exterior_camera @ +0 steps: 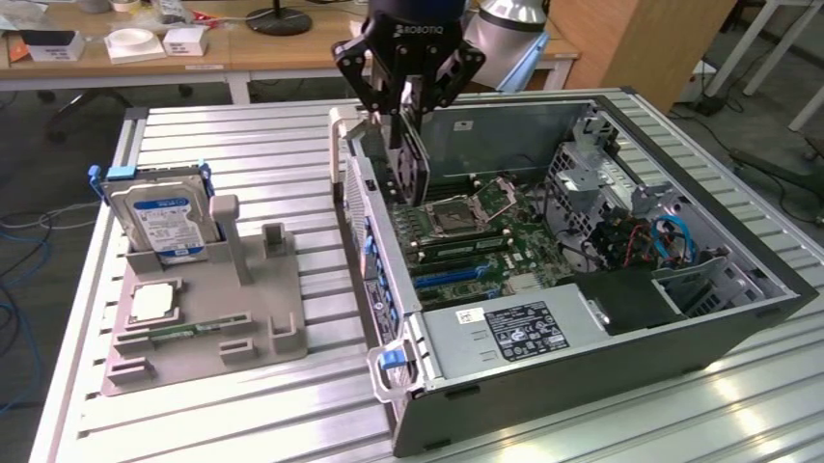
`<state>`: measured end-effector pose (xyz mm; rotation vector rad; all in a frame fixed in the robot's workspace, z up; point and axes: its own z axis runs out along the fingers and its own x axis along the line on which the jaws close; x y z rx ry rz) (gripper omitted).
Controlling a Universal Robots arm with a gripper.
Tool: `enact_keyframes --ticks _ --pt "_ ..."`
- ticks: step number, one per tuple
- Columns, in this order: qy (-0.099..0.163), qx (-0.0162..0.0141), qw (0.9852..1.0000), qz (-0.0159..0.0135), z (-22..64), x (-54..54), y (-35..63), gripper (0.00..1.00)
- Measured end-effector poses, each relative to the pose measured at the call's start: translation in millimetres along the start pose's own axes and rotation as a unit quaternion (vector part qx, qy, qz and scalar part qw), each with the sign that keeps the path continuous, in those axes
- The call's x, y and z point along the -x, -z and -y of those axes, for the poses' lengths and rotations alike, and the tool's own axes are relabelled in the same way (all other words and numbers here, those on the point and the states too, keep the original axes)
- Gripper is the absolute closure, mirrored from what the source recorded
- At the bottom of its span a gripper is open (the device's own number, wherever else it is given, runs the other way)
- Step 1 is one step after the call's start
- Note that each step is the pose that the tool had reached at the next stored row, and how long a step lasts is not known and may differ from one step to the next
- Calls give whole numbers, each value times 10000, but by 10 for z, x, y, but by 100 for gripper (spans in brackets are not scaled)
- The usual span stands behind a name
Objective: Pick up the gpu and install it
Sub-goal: 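Pick up the gpu and move the gpu toward the slot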
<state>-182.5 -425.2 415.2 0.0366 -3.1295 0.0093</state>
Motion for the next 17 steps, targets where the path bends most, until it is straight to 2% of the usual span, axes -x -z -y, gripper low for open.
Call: enact_keyframes --ticks 17 --pt "5 0 10000 0 3 131 2 74"
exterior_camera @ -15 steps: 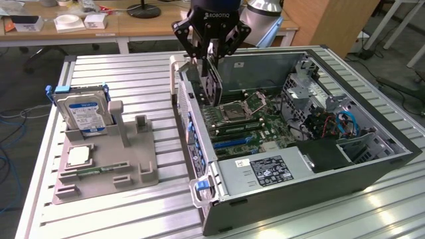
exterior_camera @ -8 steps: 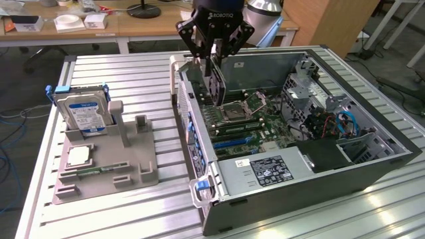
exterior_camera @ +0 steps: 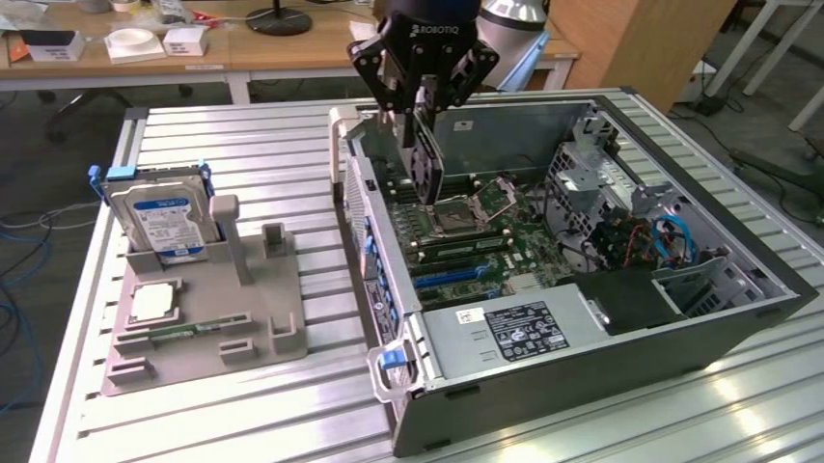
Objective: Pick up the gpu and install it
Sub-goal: 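Pick up the gpu and move the gpu toward the slot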
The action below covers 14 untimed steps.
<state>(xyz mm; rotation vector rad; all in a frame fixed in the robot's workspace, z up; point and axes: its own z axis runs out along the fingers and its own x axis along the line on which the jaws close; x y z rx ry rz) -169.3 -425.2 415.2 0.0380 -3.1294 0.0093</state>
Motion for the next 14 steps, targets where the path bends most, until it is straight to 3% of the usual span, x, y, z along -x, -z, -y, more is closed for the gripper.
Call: enact_keyframes --ticks 14 --pt "0 0 10000 0 1 62 1 74"
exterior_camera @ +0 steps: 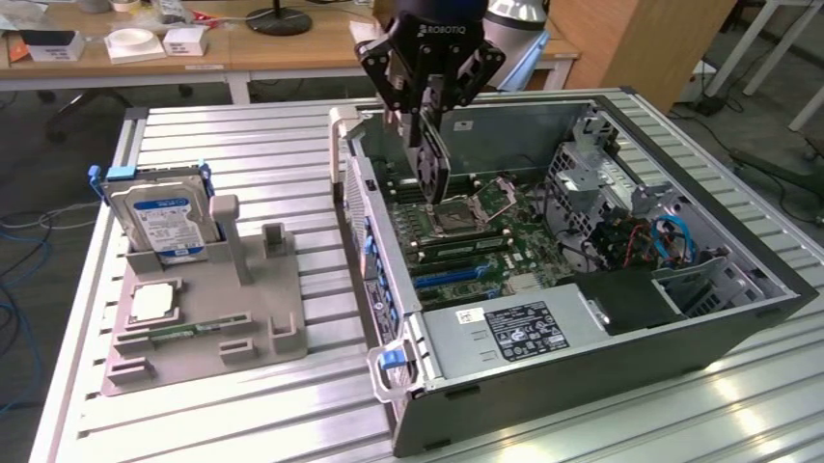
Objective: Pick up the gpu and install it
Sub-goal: 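Pick up the gpu and move the gpu toward the slot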
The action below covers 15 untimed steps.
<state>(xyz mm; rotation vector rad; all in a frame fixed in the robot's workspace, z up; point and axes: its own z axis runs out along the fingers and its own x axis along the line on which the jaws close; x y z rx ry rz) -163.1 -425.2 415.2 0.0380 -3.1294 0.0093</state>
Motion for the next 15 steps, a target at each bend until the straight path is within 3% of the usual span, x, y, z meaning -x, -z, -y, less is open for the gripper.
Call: enact_keyframes --ticks 15 --pt "0 0 10000 0 2 86 1 74"
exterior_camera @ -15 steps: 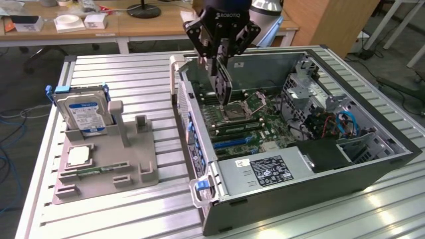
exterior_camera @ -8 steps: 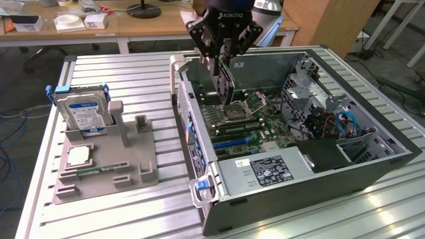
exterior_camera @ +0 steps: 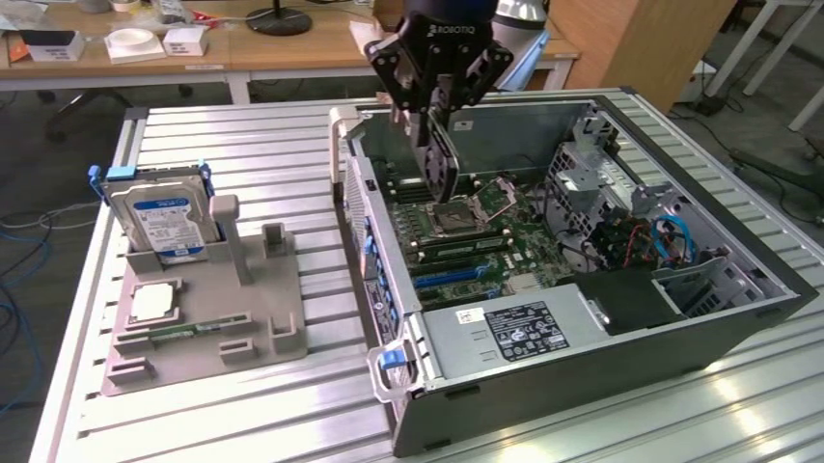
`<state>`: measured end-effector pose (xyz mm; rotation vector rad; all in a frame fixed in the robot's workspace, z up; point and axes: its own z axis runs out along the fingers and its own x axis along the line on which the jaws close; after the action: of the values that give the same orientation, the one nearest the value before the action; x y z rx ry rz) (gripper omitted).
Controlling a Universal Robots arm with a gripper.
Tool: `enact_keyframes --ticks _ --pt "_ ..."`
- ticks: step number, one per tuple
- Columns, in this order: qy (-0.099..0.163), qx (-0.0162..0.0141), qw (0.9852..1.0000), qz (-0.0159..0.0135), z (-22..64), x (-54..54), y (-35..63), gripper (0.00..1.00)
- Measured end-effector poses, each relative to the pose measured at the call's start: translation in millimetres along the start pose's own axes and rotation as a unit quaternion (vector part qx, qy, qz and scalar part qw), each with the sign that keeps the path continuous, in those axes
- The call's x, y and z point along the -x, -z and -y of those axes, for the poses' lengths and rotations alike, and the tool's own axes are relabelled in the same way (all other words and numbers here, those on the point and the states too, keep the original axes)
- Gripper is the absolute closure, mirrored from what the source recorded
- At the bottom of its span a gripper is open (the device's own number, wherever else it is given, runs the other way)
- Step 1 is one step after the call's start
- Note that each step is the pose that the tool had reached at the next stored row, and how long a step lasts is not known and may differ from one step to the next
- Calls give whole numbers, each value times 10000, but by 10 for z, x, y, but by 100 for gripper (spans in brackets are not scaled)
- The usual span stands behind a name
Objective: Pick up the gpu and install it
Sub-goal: 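Pick up the gpu and move the gpu toward the slot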
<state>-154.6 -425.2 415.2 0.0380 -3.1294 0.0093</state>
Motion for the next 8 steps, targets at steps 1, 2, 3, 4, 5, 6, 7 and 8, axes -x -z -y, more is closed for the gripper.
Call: enact_keyframes --ticks 1,2,3,4,5,6,7,8 --pt "0 0 10000 0 0 5 0 74" --pt "0 0 10000 0 0 9 0 74" --pt "0 0 10000 0 0 13 0 74" --pt "0 0 10000 0 0 18 0 74" --pt "0 0 10000 0 1 23 0 74" --pt "0 0 10000 0 1 28 0 74" --pt "0 0 10000 0 1 32 0 74" --pt "0 0 10000 0 1 37 1 74"
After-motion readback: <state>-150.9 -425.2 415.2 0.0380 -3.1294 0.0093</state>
